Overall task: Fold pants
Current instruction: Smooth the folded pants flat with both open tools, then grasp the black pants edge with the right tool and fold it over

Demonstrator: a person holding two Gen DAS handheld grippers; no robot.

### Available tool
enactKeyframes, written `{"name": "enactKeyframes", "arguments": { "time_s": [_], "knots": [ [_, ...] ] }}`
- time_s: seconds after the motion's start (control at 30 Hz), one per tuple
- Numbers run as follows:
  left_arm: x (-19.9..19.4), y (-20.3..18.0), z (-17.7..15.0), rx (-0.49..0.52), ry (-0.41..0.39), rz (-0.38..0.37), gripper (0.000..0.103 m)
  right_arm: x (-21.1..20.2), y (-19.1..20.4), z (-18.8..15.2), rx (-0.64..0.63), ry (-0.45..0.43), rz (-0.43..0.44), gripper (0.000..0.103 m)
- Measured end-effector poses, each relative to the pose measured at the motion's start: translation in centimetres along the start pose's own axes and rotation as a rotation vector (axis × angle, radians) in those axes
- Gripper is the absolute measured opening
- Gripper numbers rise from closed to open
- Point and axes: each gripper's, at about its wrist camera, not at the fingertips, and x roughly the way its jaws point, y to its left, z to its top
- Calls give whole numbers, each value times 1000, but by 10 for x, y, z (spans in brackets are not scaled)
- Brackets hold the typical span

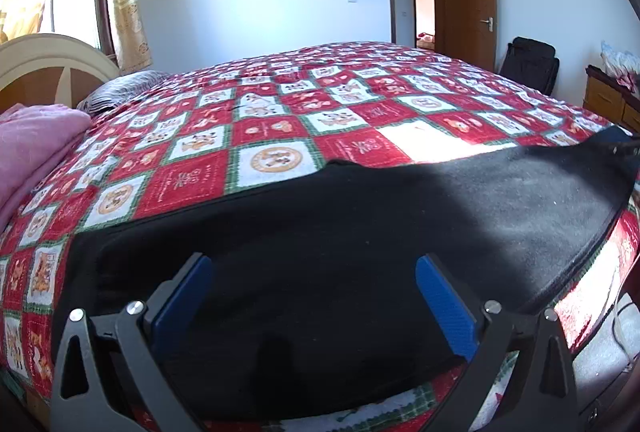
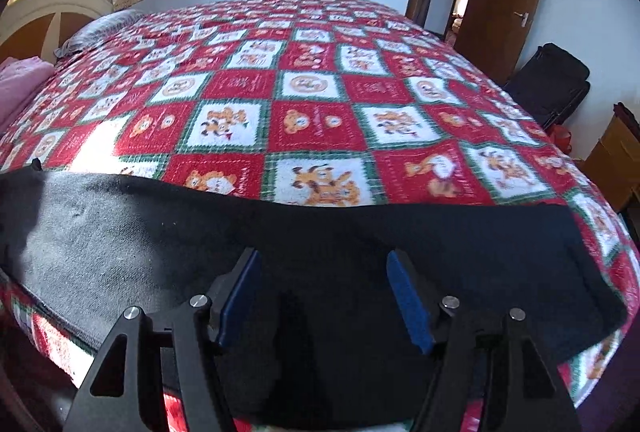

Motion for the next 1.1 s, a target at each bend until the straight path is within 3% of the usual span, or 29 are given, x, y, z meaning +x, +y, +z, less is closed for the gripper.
{"name": "enactKeyframes", "arguments": {
  "time_s": [0.33, 0.57, 0.73, 0.9, 0.97, 1.03, 1.1],
  "knots": [
    [9, -4, -10, -21, 40, -7, 103, -61, -110, -14, 279, -139, -8, 67],
    [10, -1, -14, -46, 49, -5, 103, -84, -185, -36, 508, -153, 30, 67],
    [12, -1, -15, -45, 52, -5, 103, -67, -200, -51, 573, -95, 91, 67],
    [13, 1, -17, -48, 53, 3, 103, -57, -197, -54, 570, -95, 78, 66],
    [14, 5, -18, -59, 52, 2, 103, -58, -194, -53, 564, -104, 102, 55],
    [14, 8, -18, -63, 50, 9, 103, -58, -194, -51, 563, -101, 148, 55],
    [13, 11, -17, -71, 49, 12, 103, -55, -195, -51, 559, -87, 108, 55]
  ]
}}
